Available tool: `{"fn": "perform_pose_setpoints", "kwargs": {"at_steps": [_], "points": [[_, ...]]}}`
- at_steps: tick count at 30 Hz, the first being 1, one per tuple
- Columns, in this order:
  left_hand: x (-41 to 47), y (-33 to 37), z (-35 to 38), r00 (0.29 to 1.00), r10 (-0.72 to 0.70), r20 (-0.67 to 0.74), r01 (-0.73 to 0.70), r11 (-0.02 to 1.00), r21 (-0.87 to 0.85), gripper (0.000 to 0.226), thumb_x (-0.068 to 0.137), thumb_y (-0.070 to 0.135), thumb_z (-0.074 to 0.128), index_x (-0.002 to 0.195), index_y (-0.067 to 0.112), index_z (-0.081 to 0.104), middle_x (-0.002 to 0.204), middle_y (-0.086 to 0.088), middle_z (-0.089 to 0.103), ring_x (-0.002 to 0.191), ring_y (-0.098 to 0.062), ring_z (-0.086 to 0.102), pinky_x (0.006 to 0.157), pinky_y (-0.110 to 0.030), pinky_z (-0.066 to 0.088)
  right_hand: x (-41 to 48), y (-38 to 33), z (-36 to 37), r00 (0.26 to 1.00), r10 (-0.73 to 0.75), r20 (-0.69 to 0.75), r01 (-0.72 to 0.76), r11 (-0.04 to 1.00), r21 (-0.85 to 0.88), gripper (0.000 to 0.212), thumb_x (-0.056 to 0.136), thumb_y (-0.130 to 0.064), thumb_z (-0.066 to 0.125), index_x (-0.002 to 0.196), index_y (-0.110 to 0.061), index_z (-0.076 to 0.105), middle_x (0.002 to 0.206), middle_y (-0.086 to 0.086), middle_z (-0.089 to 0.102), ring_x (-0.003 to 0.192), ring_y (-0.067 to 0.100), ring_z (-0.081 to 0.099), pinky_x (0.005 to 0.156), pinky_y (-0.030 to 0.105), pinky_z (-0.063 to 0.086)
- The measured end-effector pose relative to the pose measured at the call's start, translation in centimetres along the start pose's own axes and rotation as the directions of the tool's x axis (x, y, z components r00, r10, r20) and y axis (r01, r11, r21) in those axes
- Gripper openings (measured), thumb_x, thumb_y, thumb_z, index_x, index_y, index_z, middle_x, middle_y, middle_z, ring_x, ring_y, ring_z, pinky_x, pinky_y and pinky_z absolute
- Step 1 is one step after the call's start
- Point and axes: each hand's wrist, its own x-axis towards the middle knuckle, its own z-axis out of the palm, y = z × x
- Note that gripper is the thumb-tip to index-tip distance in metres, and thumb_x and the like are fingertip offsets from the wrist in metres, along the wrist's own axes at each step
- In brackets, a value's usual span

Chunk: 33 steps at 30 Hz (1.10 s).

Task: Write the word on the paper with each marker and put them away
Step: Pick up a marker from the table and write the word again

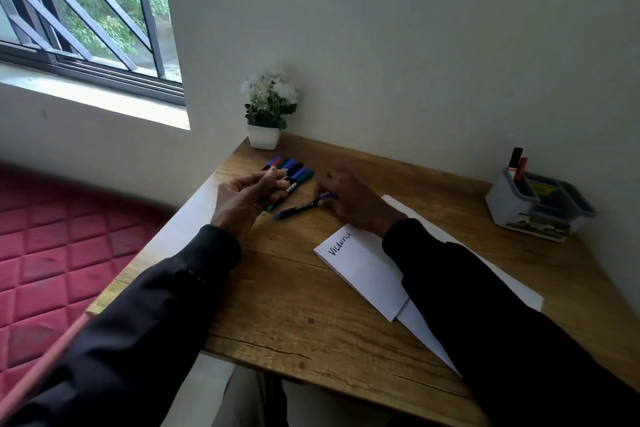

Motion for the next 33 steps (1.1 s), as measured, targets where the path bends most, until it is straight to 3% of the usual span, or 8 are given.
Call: {"fn": "perform_pose_setpoints", "kwargs": {"at_steps": [3, 7, 11, 16, 22, 26, 30, 33], "points": [[0.0, -0.1, -0.1, 1.000, 0.001, 0.017, -0.001, 1.000, 0.004, 0.027, 0.094, 0.017, 0.063, 0.113, -0.001, 0.069, 0.095, -0.013, 0.074, 0.090, -0.020, 0.071, 0.085, -0.029, 0.059, -1.4, 1.0, -0.7, 0.997, 0.056, -0.046, -0.055, 0.998, 0.016, 0.009, 0.092, -0.011, 0.071, 0.100, -0.016, 0.070, 0.107, 0.003, 0.062, 0.109, 0.017, 0.051, 0.084, 0.024, 0.038], [0.0, -0.3, 0.1, 0.999, -0.008, 0.036, 0.008, 1.000, 0.013, 0.027, 0.093, 0.018, 0.064, 0.112, 0.000, 0.070, 0.098, -0.014, 0.074, 0.086, -0.018, 0.072, 0.082, -0.028, 0.060, -3.8, 1.9, -2.5, 0.952, 0.258, -0.168, -0.191, 0.923, 0.333, 0.022, 0.093, -0.001, 0.066, 0.111, -0.014, 0.072, 0.100, -0.006, 0.067, 0.090, 0.000, 0.060, 0.076, 0.012, 0.043], [0.2, -0.7, 1.1, 0.995, -0.023, 0.094, 0.014, 0.996, 0.092, 0.028, 0.091, 0.018, 0.066, 0.113, 0.000, 0.070, 0.101, -0.016, 0.074, 0.080, -0.016, 0.072, 0.072, -0.023, 0.060, -6.1, 2.6, -4.1, 0.873, 0.416, -0.254, -0.171, 0.750, 0.639, 0.021, 0.098, -0.001, 0.060, 0.106, -0.015, 0.073, 0.086, 0.006, 0.072, 0.070, 0.000, 0.061, 0.072, 0.019, 0.049], [0.9, -1.8, 3.5, 0.966, -0.077, 0.248, -0.002, 0.953, 0.303, 0.034, 0.087, 0.024, 0.068, 0.115, 0.005, 0.069, 0.104, -0.011, 0.075, 0.091, -0.020, 0.072, 0.079, -0.026, 0.058, -7.9, 2.8, -3.6, 0.786, 0.598, -0.158, -0.105, 0.382, 0.918, 0.009, 0.096, -0.009, 0.068, 0.102, -0.010, 0.075, 0.091, 0.011, 0.076, 0.084, 0.021, 0.072, 0.084, 0.038, 0.059], [3.5, -2.8, 7.4, 0.906, -0.129, 0.404, -0.112, 0.847, 0.519, 0.037, 0.083, 0.028, 0.071, 0.119, 0.018, 0.069, 0.113, -0.001, 0.073, 0.104, -0.012, 0.069, 0.081, -0.021, 0.057, -8.7, 3.1, -2.1, 0.776, 0.628, -0.050, -0.105, 0.208, 0.973, 0.020, 0.091, -0.005, 0.074, 0.108, 0.005, 0.070, 0.087, 0.023, 0.071, 0.071, 0.029, 0.070, 0.069, 0.037, 0.059], [5.0, -3.9, 8.4, 0.870, -0.117, 0.479, -0.243, 0.743, 0.623, 0.027, 0.087, 0.035, 0.070, 0.114, 0.035, 0.071, 0.113, 0.013, 0.072, 0.108, -0.004, 0.065, 0.100, -0.034, 0.051, -9.0, 3.0, -1.9, 0.768, 0.639, -0.035, -0.105, 0.179, 0.978, 0.019, 0.092, -0.001, 0.068, 0.108, 0.011, 0.067, 0.083, 0.023, 0.072, 0.073, 0.032, 0.071, 0.062, 0.032, 0.057], [5.8, -4.8, 8.0, 0.846, -0.051, 0.532, -0.396, 0.608, 0.688, 0.021, 0.082, 0.049, 0.071, 0.104, 0.052, 0.071, 0.112, 0.025, 0.069, 0.113, 0.001, 0.061, 0.104, -0.039, 0.048, -8.6, 2.9, -2.0, 0.760, 0.650, -0.020, -0.073, 0.117, 0.990, 0.019, 0.097, -0.012, 0.065, 0.095, 0.006, 0.070, 0.080, 0.022, 0.071, 0.067, 0.031, 0.069, 0.057, 0.029, 0.052], [6.3, -5.3, 8.1, 0.832, 0.026, 0.555, -0.462, 0.588, 0.664, 0.020, 0.084, 0.041, 0.073, 0.104, 0.044, 0.073, 0.109, 0.020, 0.072, 0.105, 0.000, 0.065, 0.097, -0.038, 0.054, -8.1, 2.7, -2.2, 0.755, 0.655, 0.004, -0.063, 0.066, 0.996, 0.018, 0.097, -0.015, 0.065, 0.086, -0.001, 0.068, 0.073, 0.018, 0.070, 0.061, 0.027, 0.066, 0.052, 0.027, 0.048]]}}
